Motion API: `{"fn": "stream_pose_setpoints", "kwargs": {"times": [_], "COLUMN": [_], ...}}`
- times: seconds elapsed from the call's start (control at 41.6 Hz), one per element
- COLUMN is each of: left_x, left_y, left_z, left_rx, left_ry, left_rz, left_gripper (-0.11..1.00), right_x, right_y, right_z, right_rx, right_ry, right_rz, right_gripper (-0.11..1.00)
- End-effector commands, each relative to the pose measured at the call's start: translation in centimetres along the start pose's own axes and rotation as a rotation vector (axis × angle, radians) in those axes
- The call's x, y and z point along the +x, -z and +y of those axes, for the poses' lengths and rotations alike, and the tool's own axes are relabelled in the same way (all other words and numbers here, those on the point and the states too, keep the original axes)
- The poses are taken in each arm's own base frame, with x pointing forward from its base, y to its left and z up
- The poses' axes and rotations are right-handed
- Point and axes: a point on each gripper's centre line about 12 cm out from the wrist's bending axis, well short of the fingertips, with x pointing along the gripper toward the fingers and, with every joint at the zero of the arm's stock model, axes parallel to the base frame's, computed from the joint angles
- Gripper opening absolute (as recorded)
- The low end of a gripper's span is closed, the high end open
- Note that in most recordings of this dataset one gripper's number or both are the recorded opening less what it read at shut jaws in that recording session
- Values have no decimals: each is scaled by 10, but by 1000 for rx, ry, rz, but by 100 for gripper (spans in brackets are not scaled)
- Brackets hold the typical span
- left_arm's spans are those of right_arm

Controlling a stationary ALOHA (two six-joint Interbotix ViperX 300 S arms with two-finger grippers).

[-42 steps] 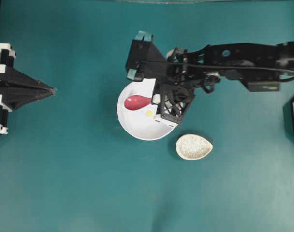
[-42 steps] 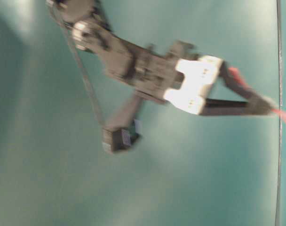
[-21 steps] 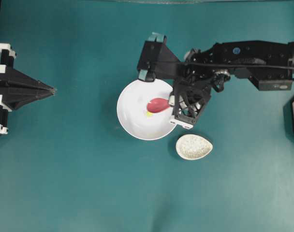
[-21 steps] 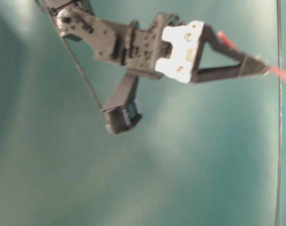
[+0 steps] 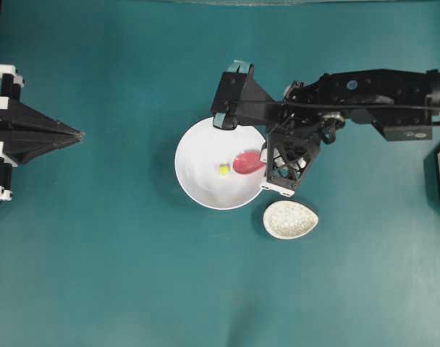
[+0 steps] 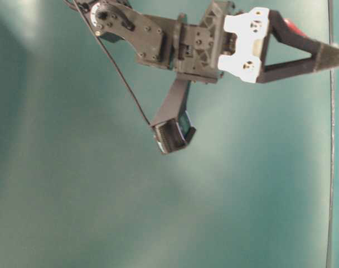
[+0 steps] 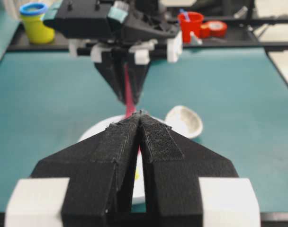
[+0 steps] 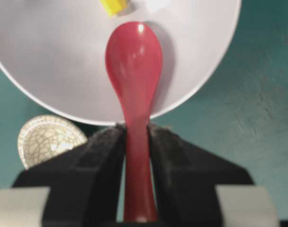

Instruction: Scoop the yellow hexagonal prism block from the bowl with a spoon using the right arm.

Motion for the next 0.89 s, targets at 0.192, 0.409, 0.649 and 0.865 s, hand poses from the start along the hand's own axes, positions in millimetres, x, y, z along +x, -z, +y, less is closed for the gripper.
{"fn": "stream_pose_setpoints", "kwargs": {"times": [0.192, 0.409, 0.649, 0.865], "left_x": [2, 2, 2, 2], "left_y": [-7, -7, -7, -7], "left_z": [0, 0, 0, 0], "left_rx": [2, 2, 2, 2], "left_ry": [1, 2, 0, 0], "left_rz": [-20, -18, -18, -18], "left_gripper": [0, 0, 0, 0], "right_x": [3, 10, 15, 13], "right_y": [-10, -18, -33, -44], "right_z": [2, 3, 6, 8], "right_rx": [-4, -9, -20, -25], "right_ry": [-8, -15, -26, -39], "right_rz": [-45, -91, -156, -231], "right_gripper": [23, 23, 23, 23]}}
